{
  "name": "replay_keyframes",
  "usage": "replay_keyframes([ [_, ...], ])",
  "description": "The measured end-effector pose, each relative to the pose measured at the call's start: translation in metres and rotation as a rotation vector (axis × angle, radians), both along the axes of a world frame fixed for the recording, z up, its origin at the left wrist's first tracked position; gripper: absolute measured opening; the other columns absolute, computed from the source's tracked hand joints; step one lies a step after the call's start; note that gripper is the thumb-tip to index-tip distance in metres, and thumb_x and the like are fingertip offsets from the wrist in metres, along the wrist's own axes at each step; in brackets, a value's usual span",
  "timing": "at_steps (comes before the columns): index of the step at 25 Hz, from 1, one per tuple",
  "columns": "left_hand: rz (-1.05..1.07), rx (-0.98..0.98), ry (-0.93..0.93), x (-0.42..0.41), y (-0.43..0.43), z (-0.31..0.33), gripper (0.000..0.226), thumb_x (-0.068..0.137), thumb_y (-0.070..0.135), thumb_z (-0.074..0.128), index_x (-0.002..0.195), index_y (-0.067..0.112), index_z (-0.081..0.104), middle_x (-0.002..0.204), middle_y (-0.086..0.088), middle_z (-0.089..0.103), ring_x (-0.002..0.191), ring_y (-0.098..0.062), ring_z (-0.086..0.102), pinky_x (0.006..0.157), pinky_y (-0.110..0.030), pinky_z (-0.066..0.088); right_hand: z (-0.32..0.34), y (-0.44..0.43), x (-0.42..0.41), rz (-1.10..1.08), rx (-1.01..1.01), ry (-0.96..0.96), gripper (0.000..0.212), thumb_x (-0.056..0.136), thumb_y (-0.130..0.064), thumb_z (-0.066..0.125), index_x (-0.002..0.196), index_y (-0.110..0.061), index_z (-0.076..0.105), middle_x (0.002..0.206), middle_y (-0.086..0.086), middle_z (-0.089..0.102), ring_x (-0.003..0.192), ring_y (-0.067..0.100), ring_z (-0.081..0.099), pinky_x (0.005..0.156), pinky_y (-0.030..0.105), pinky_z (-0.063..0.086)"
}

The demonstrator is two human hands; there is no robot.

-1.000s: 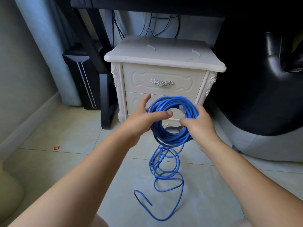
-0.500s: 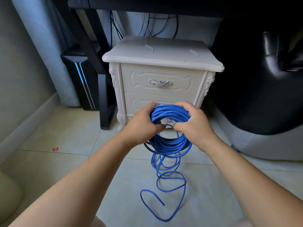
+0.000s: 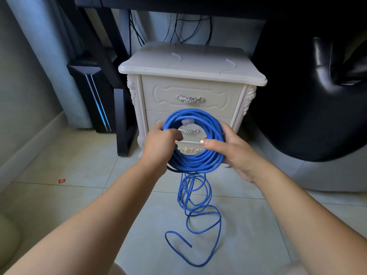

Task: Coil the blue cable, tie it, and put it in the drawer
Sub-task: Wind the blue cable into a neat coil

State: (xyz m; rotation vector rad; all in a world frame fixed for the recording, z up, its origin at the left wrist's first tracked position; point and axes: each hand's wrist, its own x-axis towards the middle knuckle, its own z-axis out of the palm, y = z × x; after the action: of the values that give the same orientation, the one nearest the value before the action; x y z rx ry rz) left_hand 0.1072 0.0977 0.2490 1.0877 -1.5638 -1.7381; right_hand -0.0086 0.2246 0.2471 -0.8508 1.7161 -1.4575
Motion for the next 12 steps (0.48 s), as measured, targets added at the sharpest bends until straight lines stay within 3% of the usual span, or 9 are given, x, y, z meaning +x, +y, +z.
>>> replay_keyframes([
  [2,0.085,0.100,0.038,0.000,-0.002,-0.001,0.011,0.079,0.003,0.058,0.080,0.014,0.057,0.065,-0.004,0.047,0.062,-0.021,0.047,0.066,-0.034,0.041,-0.009,-0.005,0.007,-0.032,-0.009,-0.011,0.075,0.066,-0.029,0.083,0.131,-0.039,0.047,0.108,-0.006,0.067,0.100,0.014,0.070,0.086,0.035,0.057],
  [4,0.107,0.158,0.080,0.000,0.001,-0.002,0.013,0.081,0.002,0.057,0.081,0.016,0.057,0.067,-0.003,0.048,0.063,-0.020,0.048,0.070,-0.036,0.044,-0.015,-0.010,0.015,-0.113,-0.028,-0.075,0.055,0.074,-0.024,0.082,0.120,-0.030,0.053,0.100,-0.001,0.069,0.095,0.016,0.071,0.087,0.037,0.057],
  [7,0.026,0.198,0.126,-0.001,0.007,-0.007,0.016,0.084,0.000,0.056,0.091,0.015,0.057,0.069,-0.003,0.048,0.063,-0.019,0.049,0.071,-0.038,0.045,-0.011,-0.011,0.014,-0.229,-0.084,-0.222,0.018,0.084,-0.014,0.073,0.097,-0.017,0.060,0.076,0.002,0.067,0.069,0.015,0.069,0.062,0.027,0.055],
  [12,-0.230,0.192,0.016,0.005,0.009,-0.014,0.025,0.087,0.006,0.066,0.108,0.013,0.056,0.075,-0.004,0.064,0.070,-0.019,0.066,0.074,-0.035,0.056,-0.009,-0.011,0.006,-0.351,-0.076,-0.178,0.019,0.079,0.001,0.065,0.087,-0.014,0.058,0.060,0.002,0.056,0.058,0.023,0.060,0.057,0.028,0.050],
])
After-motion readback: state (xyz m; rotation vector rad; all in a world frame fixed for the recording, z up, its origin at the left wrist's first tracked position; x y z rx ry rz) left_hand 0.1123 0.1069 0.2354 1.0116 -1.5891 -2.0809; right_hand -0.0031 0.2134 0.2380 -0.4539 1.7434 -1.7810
